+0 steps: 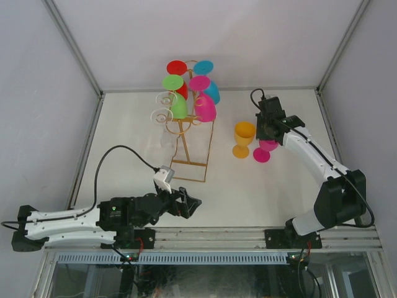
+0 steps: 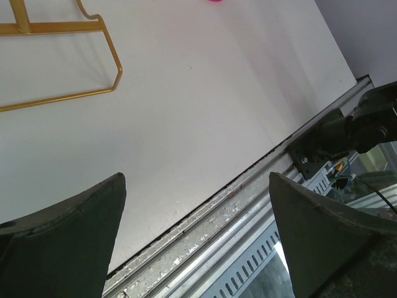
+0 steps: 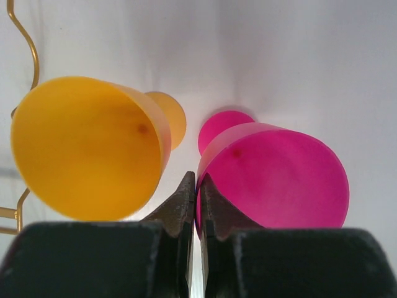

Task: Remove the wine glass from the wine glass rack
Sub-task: Place the wine glass at the center of the board.

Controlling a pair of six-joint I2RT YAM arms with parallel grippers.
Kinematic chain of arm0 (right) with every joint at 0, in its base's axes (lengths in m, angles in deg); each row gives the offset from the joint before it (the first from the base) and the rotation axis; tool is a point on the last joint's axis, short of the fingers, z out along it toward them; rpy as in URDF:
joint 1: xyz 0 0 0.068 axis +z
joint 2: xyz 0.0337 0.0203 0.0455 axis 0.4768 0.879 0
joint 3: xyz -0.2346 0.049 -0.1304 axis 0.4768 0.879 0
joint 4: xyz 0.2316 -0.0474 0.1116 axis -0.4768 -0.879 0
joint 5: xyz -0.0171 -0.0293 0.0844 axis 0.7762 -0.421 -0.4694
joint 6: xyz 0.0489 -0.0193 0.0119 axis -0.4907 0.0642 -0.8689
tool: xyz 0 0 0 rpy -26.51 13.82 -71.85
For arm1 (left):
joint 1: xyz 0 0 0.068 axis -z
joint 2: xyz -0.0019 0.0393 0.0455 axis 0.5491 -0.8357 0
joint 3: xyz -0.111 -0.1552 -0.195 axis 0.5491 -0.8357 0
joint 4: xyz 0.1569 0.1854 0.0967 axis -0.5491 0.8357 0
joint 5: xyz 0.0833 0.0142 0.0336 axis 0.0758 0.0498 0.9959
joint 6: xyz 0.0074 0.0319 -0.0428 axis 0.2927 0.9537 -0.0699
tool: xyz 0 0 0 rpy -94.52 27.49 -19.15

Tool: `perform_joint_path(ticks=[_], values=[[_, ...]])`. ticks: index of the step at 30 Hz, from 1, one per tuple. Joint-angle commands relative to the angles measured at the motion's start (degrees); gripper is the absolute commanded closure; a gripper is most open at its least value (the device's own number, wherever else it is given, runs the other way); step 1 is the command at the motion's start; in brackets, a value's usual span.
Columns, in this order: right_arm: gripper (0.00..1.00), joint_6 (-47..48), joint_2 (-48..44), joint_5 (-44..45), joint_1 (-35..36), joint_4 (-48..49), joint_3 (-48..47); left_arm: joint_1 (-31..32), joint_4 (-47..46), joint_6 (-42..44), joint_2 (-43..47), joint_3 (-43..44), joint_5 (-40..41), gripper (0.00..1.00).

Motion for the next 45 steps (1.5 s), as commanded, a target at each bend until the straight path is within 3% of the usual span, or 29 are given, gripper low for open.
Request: perform_joint_path(ticks=[1,30,40,45], values=[[1.00,2.27,1.66,-0.40,-0.57,2.22,-3.15,-0.24,-2.44,-0.88,-0.75,3.16,-1.58,0.00],[1.00,4.15,4.66,-3.15,-1.21,-0.40,-5.24,-0.24,-5.11,1.54,-1.45,3.48,-3.37,0.00],[0.92,3.93,4.30,-5.17,-1.55,-0.21,-5.23,-0.24,-6.69,1.57,-2.39,3.40,-4.02,0.00],[0.95,4.17,3.61,-5.13,-1.65,0.57,-5.21,-0.24,-6.58,1.83,-2.46,3.79,-3.40,0.00]])
